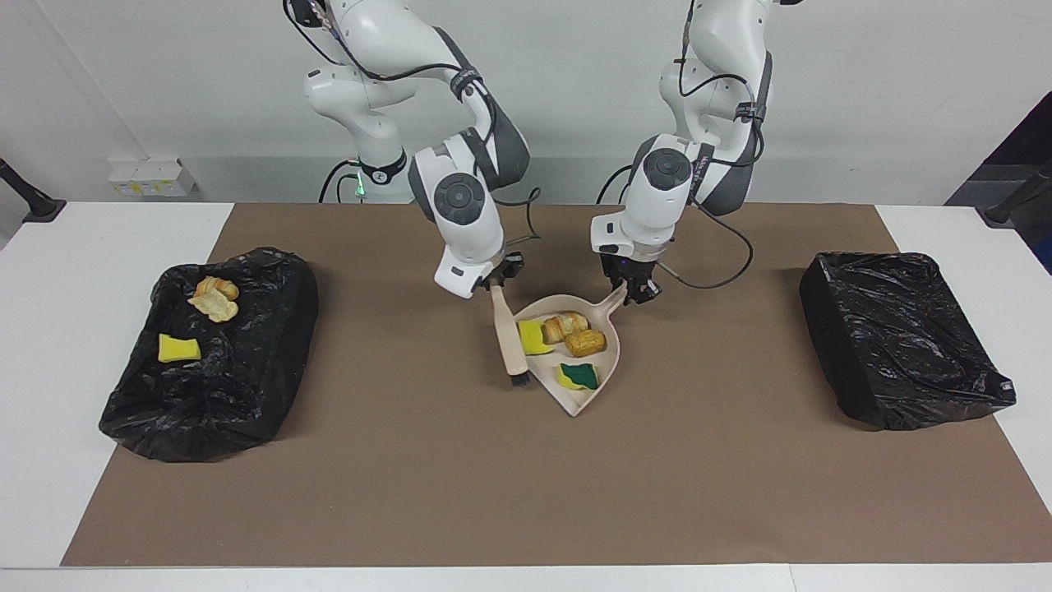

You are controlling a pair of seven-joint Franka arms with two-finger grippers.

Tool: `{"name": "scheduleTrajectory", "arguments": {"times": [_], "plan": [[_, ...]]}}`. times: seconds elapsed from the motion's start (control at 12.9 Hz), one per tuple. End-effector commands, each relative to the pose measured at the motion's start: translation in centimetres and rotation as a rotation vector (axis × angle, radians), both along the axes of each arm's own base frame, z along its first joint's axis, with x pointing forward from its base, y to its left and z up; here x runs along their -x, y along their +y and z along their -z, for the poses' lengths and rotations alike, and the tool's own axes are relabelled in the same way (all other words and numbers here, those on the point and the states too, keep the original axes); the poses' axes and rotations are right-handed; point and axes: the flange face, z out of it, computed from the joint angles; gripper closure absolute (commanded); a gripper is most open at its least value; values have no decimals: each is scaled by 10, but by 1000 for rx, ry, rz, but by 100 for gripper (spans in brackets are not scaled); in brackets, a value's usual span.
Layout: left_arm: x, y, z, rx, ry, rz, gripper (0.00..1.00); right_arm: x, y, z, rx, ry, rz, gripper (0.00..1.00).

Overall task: Sweep and dump trash in bin
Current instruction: 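Lift the loaded dustpan with the left gripper toward the nearby bin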

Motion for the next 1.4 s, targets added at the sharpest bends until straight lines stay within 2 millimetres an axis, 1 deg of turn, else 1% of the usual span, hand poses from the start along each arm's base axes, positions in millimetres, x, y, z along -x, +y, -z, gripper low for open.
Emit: {"name": "scheduleTrajectory", "arguments": {"times": [0.0, 0.16, 0.23, 0.39, 0.47, 0.54, 0.62, 0.7, 0.78, 0.93, 1.01, 1.09, 1.24, 1.32], "plan": [[-9, 2, -6, 49, -4, -117, 100, 1, -20, -28, 31, -18, 4, 100], [-18, 15, -15, 77, -9, -165, 100, 6, -22, -41, 49, -26, 5, 100], [-25, 24, -23, 83, -18, -186, 100, 12, -18, -46, 63, -18, 31, 100], [-36, 38, -42, 95, -39, -224, 100, 27, -15, -42, 88, -5, 59, 100], [-40, 54, -51, 93, -34, -254, 100, 40, -7, -40, 98, -7, 75, 100], [-43, 73, -62, 89, -27, -285, 100, 52, 1, -37, 102, -20, 91, 100], [-47, 98, -79, 89, -28, -326, 100, 65, 14, -38, 112, -25, 103, 100], [-50, 122, -94, 84, -16, -355, 100, 70, 20, -39, 123, -18, 132, 100], [-54, 143, -110, 78, 1, -383, 100, 81, 36, -44, 122, -23, 140, 100], [-67, 194, -141, 72, 30, -435, 100, 98, 59, -50, 122, -21, 176, 100], [-71, 217, -151, 74, 34, -426, 100, 111, 71, -53, 108, -11, 180, 100], [-74, 245, -158, 78, 30, -430, 100, 121, 85, -51, 116, -7, 189, 100], [-74, 297, -166, 83, 28, -418, 100, 144, 110, -32, 136, -8, 199, 100], [-72, 327, -168, 85, 30, -407, 100, 153, 117, -22, 128, -27, 203, 100]]}}
